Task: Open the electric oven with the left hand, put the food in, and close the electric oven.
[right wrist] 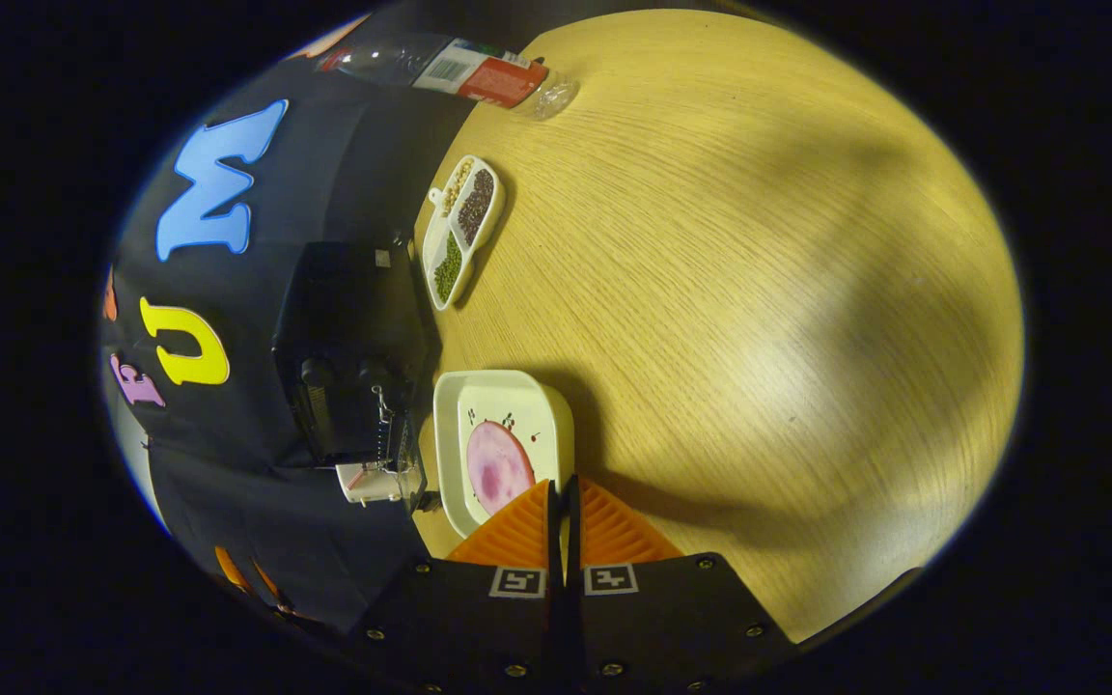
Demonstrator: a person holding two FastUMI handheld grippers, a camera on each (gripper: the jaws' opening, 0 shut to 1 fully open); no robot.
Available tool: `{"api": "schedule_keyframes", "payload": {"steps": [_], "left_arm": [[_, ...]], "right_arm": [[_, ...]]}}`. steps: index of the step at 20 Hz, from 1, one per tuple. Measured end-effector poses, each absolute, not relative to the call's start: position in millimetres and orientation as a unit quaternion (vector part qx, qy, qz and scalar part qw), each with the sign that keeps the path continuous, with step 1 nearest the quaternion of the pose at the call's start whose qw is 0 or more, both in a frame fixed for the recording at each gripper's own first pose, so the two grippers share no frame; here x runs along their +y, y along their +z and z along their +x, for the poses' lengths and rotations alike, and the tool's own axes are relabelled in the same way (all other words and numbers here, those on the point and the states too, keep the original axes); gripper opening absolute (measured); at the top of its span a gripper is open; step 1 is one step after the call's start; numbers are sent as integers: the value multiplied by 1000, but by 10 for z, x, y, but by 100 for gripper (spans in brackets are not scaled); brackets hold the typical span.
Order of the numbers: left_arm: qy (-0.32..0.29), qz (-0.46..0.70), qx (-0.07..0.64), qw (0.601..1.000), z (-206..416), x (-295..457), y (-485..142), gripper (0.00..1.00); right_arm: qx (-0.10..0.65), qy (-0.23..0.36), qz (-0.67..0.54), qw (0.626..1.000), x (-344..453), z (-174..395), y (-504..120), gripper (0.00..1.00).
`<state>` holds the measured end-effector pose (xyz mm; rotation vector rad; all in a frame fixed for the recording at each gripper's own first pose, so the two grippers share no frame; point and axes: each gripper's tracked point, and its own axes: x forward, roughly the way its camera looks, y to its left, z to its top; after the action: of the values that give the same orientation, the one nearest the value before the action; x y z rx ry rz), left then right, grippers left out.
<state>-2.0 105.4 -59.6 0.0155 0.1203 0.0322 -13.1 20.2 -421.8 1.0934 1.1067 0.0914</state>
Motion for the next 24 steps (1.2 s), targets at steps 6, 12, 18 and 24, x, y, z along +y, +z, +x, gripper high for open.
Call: {"api": "schedule_keyframes", "payload": {"steps": [6, 12, 18, 24], "left_arm": [[-21, -2, 60, 998, 91, 1069, -662, 99], [-41, -9, 72, 997, 21, 1340, -770, 98], [-25, 4, 70, 997, -151, 1799, -776, 99], [19, 8, 77, 997, -342, 2304, -829, 98]], "right_arm": [[453, -14, 509, 732, 511, -358, -3824, 0], [421, -35, 570, 705, 1360, -276, -3560, 1], [415, -40, 571, 707, 2200, 158, -3425, 0], [400, -79, 583, 702, 2643, 769, -3469, 1]]}}
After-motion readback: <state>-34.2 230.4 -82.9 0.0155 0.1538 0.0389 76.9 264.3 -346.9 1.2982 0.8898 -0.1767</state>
